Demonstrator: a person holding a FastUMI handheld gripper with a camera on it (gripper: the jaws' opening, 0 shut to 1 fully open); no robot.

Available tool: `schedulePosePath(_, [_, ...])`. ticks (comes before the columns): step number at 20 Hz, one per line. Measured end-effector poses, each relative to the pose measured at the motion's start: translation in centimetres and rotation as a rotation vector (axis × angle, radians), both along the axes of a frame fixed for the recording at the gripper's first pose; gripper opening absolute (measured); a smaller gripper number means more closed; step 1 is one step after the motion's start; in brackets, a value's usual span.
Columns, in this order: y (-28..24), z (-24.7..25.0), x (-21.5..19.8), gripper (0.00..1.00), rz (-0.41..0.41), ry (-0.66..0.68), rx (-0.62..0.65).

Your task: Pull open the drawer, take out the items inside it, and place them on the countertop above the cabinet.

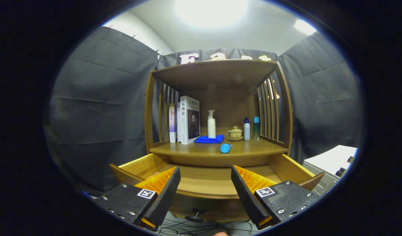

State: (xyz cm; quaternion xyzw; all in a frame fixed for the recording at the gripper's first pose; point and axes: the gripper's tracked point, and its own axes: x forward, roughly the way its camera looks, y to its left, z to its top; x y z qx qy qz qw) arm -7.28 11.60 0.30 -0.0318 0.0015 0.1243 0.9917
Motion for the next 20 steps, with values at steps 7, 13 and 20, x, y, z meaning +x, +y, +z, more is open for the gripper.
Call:
schedulePosePath(7, [0.2,-5.8,-2.5,0.95,0.016,0.082,-0.026])
schedulePosePath(13, [-0.3,-9.6,-1.9,0.94,-0.006,0.143,-0.072])
schedulePosePath(20, [0.2,-11.6,-1.4,0.93,-0.021,0.173,-0.095])
